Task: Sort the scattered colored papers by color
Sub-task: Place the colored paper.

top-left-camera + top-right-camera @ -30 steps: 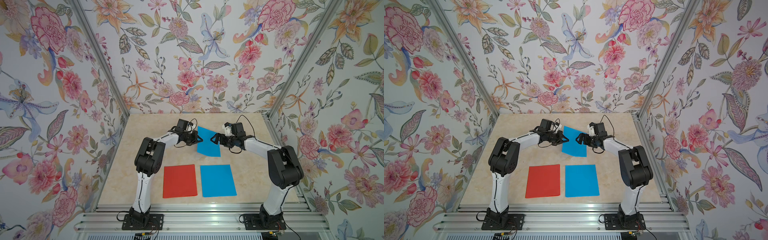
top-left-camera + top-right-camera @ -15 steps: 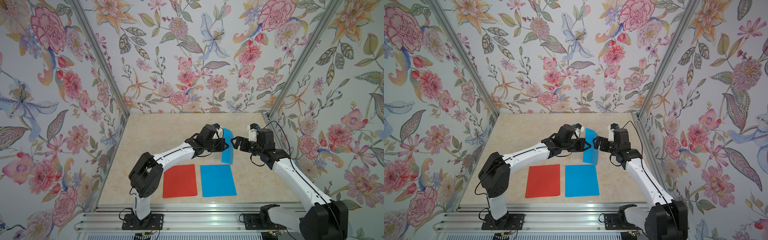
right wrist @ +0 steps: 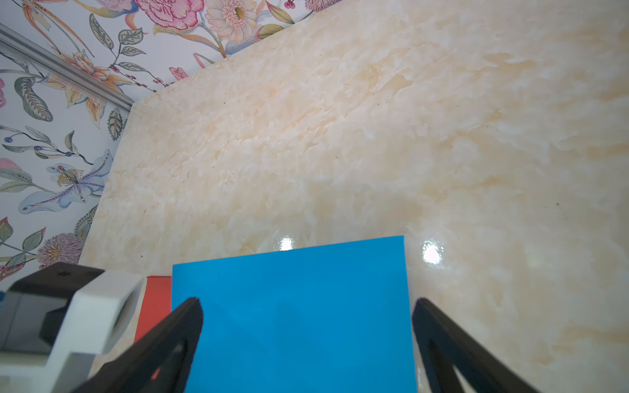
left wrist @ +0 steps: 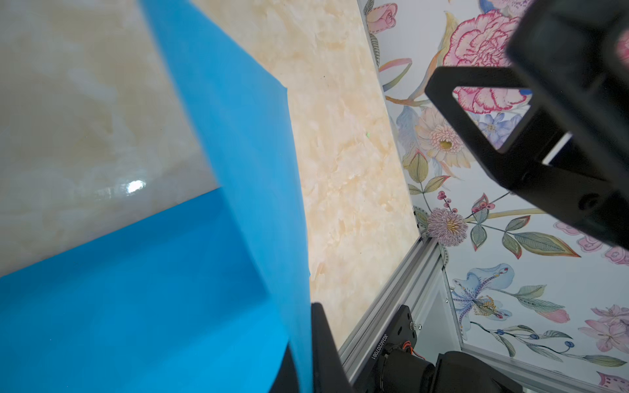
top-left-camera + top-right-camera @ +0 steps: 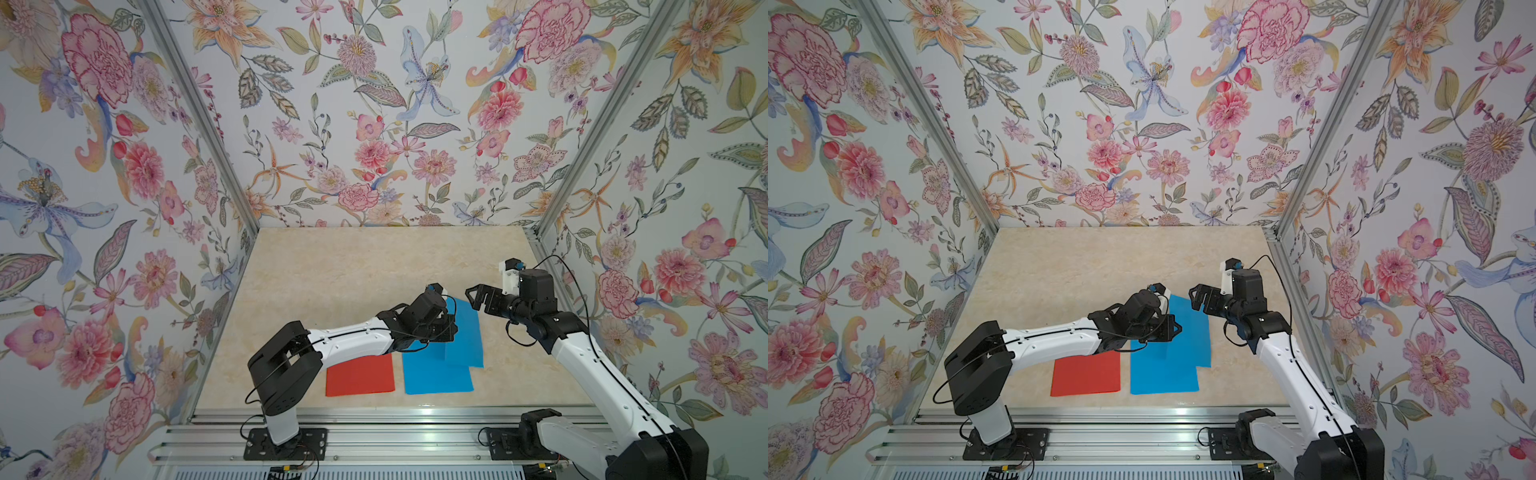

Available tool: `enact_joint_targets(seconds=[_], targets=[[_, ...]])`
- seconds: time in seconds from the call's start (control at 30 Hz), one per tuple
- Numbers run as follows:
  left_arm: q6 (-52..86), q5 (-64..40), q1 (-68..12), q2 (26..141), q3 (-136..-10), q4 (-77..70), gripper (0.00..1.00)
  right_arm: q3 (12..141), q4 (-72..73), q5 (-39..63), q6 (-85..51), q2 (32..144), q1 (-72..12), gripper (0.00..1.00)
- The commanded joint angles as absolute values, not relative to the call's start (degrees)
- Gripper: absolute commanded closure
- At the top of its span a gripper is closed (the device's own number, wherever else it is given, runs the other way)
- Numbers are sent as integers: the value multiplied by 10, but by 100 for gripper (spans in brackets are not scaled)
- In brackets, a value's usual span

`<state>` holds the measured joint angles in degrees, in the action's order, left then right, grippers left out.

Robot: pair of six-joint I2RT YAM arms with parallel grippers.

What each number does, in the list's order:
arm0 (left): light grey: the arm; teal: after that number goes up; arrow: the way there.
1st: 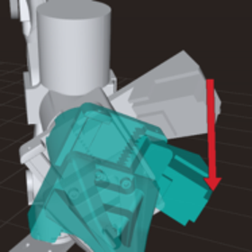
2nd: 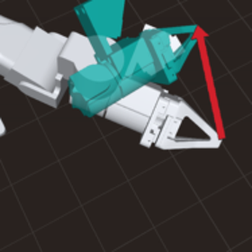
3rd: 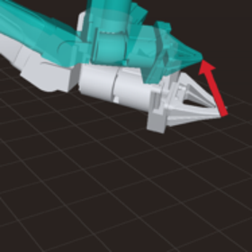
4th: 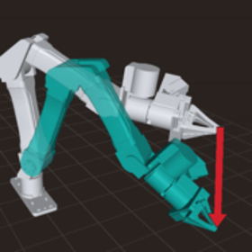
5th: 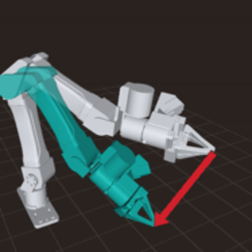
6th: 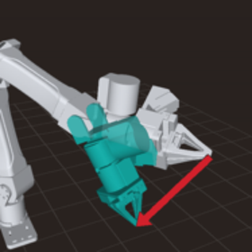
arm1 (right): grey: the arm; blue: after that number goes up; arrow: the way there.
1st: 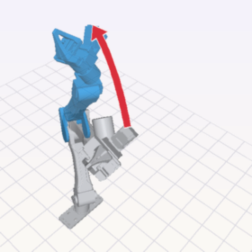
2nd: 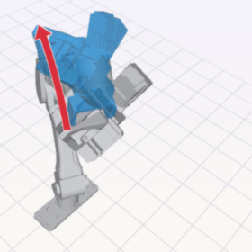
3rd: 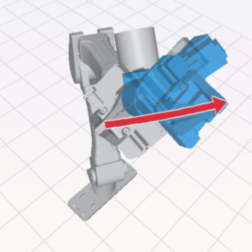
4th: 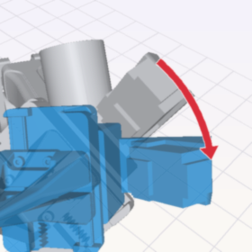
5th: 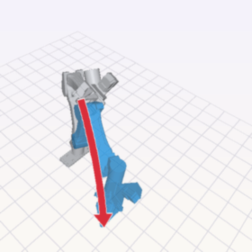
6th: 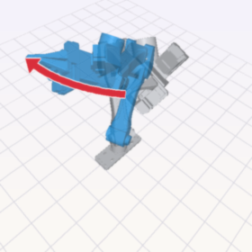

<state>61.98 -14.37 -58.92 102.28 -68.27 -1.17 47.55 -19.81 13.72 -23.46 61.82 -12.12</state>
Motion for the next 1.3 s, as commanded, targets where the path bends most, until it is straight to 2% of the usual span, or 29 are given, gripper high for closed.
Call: enact_joint_targets(seconds=[0.0,0.53,1.27], targets=[[645,-110,-604,1040,-662,-11,100,460,-188,152,-244,619,-118,0],[650,-132,-595,1015,-578,10,100,353,-107,157,-301,619,-174,0],[653,-112,-576,960,-519,23,100,292,-54,130,-339,634,-246,0]])
